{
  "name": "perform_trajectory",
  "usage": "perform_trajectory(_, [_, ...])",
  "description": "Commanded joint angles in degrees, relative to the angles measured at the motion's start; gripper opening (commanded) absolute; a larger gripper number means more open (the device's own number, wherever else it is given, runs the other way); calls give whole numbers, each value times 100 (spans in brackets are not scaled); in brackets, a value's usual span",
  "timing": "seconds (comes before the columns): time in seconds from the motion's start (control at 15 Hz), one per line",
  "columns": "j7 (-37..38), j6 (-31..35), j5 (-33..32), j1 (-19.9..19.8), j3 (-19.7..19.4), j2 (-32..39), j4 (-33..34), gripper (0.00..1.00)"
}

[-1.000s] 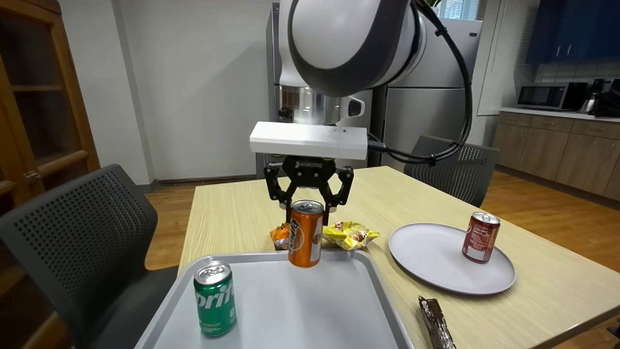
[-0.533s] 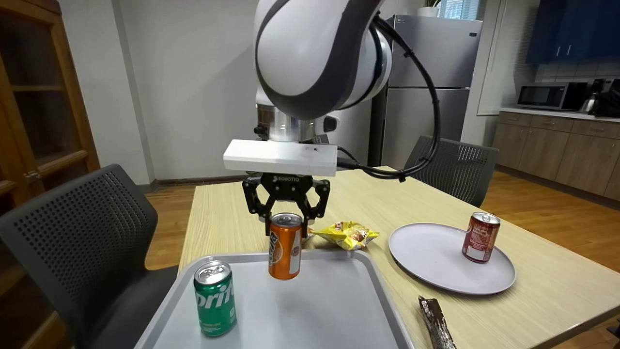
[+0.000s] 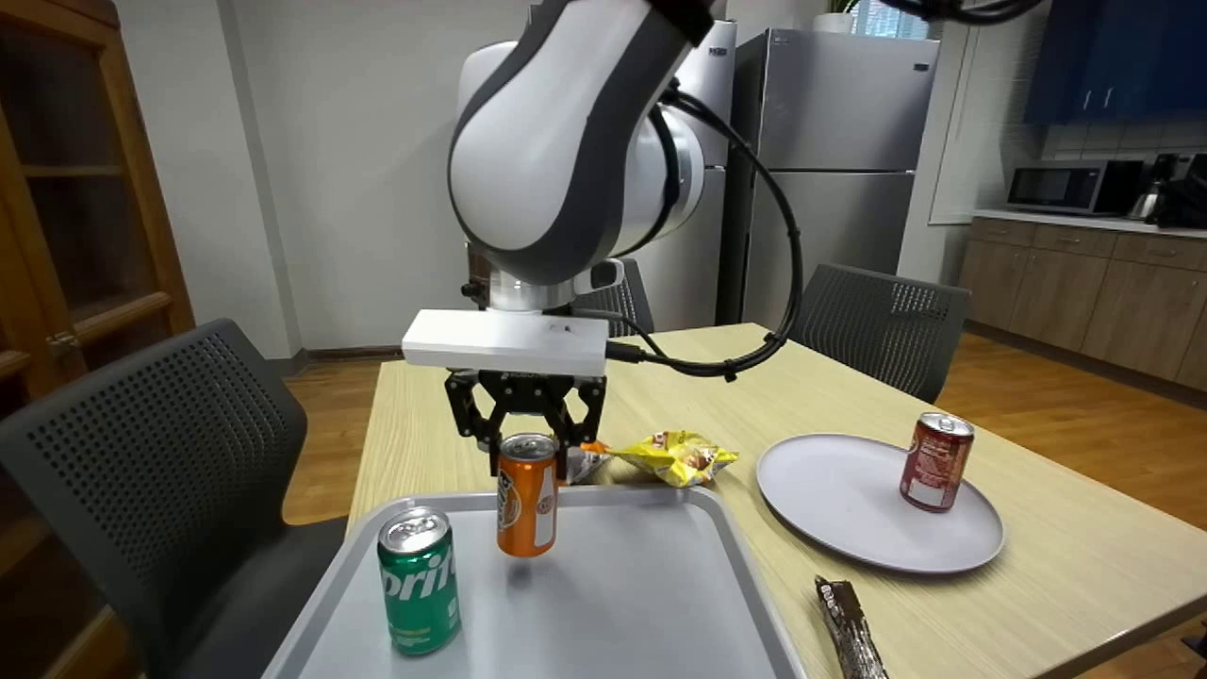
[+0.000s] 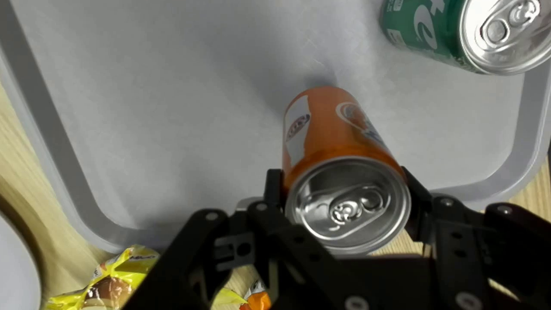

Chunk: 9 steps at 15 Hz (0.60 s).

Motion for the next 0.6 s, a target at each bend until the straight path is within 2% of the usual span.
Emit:
perform_trajectory(0.0, [197, -273, -54, 243, -199, 274, 484, 38])
perform_trajectory(0.4, [142, -337, 3, 348, -319, 519, 754, 38])
perform_trajectory(0.47, [119, -378, 12, 349, -317, 541, 786, 41])
perform_trajectory(0.53, [110, -398, 21, 345, -310, 526, 785, 88])
